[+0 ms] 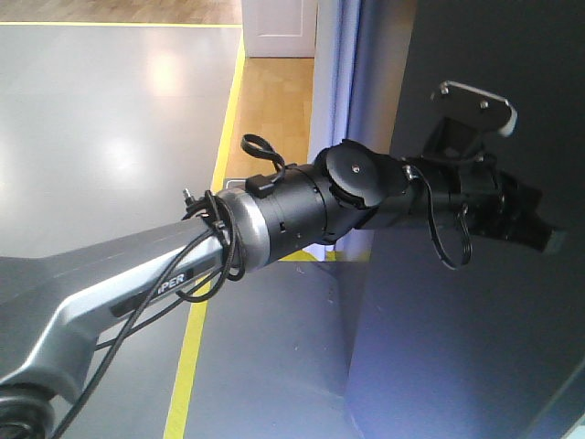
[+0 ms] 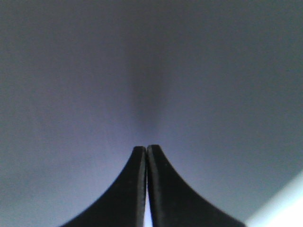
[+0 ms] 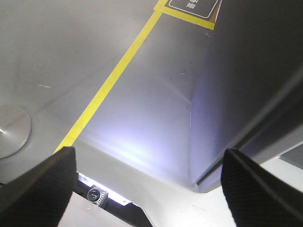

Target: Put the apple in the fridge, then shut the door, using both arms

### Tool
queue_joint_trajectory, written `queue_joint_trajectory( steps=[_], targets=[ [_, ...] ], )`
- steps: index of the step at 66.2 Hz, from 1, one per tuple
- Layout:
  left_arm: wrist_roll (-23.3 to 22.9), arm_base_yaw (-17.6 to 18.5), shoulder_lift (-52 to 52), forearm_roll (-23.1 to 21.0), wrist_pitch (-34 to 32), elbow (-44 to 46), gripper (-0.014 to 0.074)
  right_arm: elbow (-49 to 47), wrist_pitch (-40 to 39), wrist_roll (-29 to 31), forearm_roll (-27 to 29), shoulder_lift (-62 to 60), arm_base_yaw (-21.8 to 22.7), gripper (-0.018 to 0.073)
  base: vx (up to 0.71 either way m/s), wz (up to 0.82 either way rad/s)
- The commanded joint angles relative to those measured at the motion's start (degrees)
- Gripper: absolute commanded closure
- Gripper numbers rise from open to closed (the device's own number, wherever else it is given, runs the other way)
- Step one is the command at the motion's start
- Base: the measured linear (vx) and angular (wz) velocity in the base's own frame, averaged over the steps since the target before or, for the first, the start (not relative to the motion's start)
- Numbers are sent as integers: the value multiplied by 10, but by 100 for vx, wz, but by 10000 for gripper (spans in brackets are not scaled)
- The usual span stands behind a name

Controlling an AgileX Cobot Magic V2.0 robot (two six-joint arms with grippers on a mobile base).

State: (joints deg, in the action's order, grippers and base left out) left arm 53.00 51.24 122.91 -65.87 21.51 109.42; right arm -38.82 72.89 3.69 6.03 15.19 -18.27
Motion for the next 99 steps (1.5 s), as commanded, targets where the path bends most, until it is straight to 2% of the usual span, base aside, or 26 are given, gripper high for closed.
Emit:
queue_joint_trajectory(
  steps=[1,6,10,14,20,30,35,41,50,61,70,87,99],
  targets=[
    [2,2,-40,1,31,24,602,-13,-10,3,1,8,3,-31,0,0],
    [-3,0,-48,29,58,24,602,-13,-10,3,1,8,3,-31,0,0],
    [-26,0,-58,66,71,24,602,-13,-10,3,1,8,3,-31,0,0],
    [-76,-1,-71,116,76,24,602,-13,-10,3,1,8,3,-31,0,0],
    [-179,-1,-92,205,103,24,602,-13,-10,3,1,8,3,-31,0,0],
    [-350,-1,-136,405,203,24,602,-13,-11,3,1,8,3,-31,0,0],
    [-405,-1,-156,484,256,23,602,-13,-11,3,1,8,3,-31,0,0],
    [-434,1,-186,544,281,-1,602,-13,-11,3,1,8,3,-31,0,0],
    [-444,1,-258,561,253,-96,602,-13,-11,3,1,8,3,-31,0,0],
    [-449,-1,-362,573,170,-249,602,-13,-11,3,1,8,3,-31,0,0],
    [-465,-16,-453,586,125,-353,602,-13,-11,3,1,8,3,-31,0,0],
    [-494,-61,-585,600,111,-508,602,-13,-11,3,3,8,3,-31,0,0],
    [-495,-67,-655,600,84,-583,602,-13,-11,3,3,8,3,-31,0,0]
  ],
)
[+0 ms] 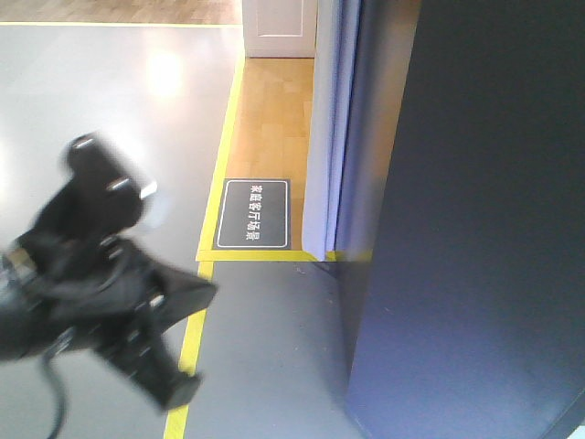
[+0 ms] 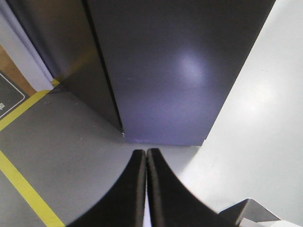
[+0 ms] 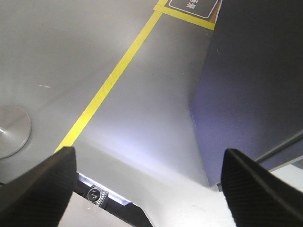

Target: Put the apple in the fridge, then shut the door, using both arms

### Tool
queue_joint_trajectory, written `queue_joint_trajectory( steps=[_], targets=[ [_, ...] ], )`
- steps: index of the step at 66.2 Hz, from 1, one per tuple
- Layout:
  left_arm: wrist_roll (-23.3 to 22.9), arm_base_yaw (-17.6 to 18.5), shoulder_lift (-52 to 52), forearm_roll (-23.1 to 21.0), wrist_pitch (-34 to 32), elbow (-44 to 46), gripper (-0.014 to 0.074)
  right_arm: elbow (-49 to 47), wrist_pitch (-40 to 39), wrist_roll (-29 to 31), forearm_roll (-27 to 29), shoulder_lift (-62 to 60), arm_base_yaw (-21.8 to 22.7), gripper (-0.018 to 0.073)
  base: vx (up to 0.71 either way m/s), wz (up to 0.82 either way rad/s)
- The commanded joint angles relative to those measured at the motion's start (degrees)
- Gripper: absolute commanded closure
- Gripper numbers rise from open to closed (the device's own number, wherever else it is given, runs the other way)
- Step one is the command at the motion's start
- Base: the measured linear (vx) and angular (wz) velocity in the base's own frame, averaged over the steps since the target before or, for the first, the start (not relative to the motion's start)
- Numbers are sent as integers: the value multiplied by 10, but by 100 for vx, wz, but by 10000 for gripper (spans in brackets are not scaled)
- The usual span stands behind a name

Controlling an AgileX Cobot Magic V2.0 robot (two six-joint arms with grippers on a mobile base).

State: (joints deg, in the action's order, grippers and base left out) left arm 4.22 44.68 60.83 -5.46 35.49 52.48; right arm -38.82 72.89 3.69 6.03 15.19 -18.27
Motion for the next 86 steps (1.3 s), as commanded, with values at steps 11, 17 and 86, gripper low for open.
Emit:
queue_joint_trajectory(
  steps=[11,17,86],
  targets=[
    [-6,-1,-59,-5,-74,-37,602,-13,-11,3,2,8,3,-9,0,0],
    [-6,-1,-59,-5,-66,-37,602,-13,-11,3,2,8,3,69,0,0],
    [-6,-1,-58,-5,-64,-37,602,-13,-325,-28,-101,135,3,568,0,0]
  ],
)
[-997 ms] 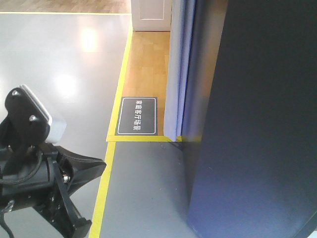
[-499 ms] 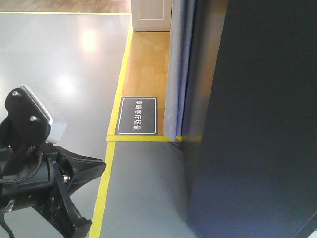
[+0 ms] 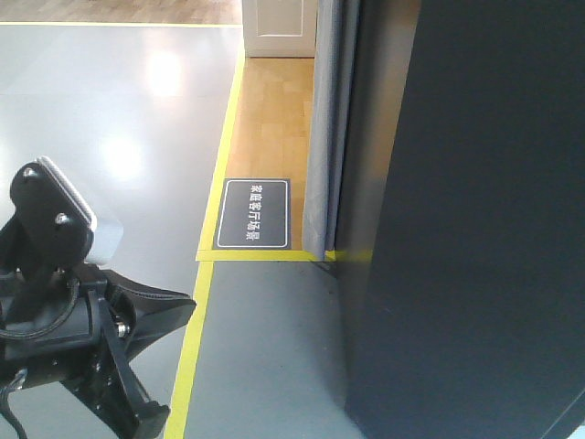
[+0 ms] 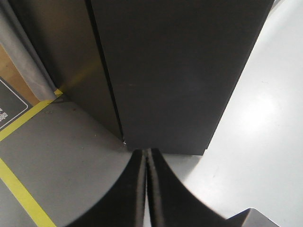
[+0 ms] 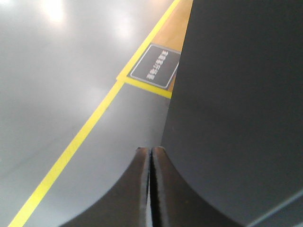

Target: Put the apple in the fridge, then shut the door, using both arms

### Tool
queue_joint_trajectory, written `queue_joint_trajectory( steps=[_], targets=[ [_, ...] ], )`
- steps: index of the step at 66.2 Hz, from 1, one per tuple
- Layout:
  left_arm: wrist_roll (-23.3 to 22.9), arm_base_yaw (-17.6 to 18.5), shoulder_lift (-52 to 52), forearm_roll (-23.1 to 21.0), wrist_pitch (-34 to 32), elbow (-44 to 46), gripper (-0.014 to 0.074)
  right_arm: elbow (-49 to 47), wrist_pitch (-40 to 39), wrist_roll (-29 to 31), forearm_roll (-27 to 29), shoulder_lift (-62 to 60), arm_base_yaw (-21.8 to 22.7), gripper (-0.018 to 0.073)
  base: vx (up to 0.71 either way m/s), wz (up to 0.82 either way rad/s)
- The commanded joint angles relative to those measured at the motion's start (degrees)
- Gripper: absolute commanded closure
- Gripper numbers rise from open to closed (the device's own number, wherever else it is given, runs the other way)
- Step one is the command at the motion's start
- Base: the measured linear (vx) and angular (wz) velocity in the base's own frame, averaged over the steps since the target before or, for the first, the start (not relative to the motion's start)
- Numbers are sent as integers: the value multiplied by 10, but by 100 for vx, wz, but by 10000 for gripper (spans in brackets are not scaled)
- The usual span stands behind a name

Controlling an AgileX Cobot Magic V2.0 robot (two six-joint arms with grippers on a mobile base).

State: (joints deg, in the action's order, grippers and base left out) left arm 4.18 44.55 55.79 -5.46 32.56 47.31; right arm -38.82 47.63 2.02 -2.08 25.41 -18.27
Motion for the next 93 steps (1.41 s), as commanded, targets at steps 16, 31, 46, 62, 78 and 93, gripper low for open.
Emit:
queue_joint_trajectory(
  steps=[16,31,46,62,78,93],
  targets=[
    [-6,0,-8,-5,-34,14,602,-36,-107,-138,-204,146,3,567,0,0],
    [-6,0,-8,-5,-34,14,602,-92,-101,-248,-354,197,12,562,0,0],
    [-6,0,-8,-5,-34,14,602,-155,-107,-188,-327,265,93,561,0,0],
    [-6,0,-8,-5,-34,14,602,-217,-164,-55,-199,333,221,561,0,0],
    [-6,0,-8,-5,-34,14,602,-224,-285,4,-94,379,317,561,0,0],
    [-6,0,-8,-5,-34,14,602,-242,-341,27,-52,442,338,561,0,0]
  ],
)
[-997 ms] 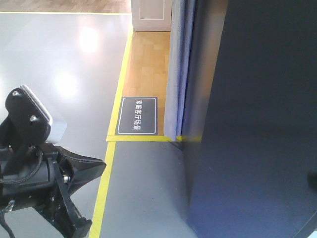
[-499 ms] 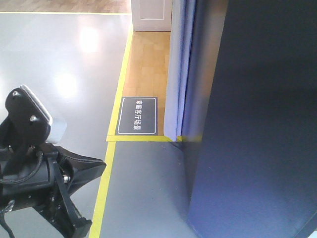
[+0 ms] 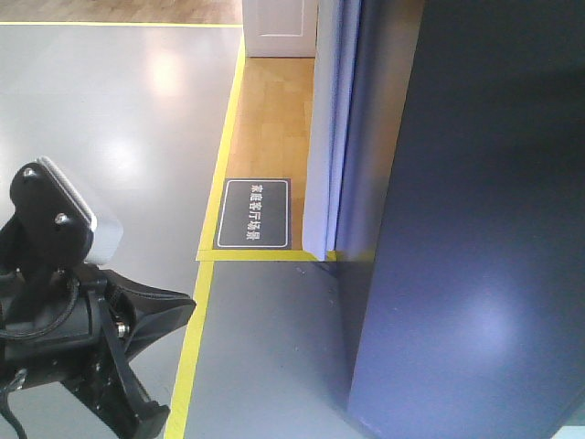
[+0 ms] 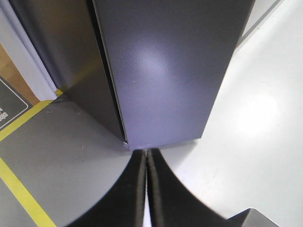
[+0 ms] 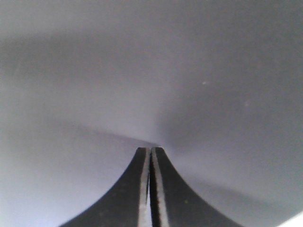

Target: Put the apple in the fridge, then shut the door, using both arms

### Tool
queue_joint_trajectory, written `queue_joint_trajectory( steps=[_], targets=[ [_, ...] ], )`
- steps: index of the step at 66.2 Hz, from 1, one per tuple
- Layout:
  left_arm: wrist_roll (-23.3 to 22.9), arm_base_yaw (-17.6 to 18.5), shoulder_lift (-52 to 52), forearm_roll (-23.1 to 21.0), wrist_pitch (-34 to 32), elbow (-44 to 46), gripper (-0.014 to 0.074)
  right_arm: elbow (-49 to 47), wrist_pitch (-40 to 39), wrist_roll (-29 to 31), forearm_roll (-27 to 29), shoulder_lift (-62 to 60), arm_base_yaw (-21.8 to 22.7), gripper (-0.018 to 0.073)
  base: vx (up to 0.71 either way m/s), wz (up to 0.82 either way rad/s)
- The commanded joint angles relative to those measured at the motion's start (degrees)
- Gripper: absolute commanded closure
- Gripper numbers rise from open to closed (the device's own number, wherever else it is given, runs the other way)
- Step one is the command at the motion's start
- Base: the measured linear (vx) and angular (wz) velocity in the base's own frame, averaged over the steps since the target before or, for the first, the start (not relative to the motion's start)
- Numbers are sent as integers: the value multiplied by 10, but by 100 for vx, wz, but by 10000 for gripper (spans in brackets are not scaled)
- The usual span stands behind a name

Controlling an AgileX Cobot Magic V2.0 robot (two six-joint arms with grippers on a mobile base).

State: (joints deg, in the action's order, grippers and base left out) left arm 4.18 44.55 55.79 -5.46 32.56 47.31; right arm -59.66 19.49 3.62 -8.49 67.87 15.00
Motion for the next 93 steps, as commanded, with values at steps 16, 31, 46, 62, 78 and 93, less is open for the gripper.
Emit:
queue_joint_trajectory(
  steps=[16,31,46,62,78,93],
  targets=[
    [-6,0,-8,-5,-34,14,602,-143,-48,11,26,139,5,561,0,0],
    [-6,0,-8,-5,-34,14,602,-245,-75,11,62,246,5,561,0,0],
    [-6,0,-8,-5,-34,14,602,-312,-78,11,62,299,5,561,0,0],
    [-6,0,-8,-5,-34,14,602,-315,-80,13,62,301,5,561,0,0],
    [-6,0,-8,-5,-34,14,602,-316,-24,13,77,289,3,561,0,0],
    [-6,0,-8,-5,-34,14,602,-314,57,45,109,249,3,561,0,0]
  ],
)
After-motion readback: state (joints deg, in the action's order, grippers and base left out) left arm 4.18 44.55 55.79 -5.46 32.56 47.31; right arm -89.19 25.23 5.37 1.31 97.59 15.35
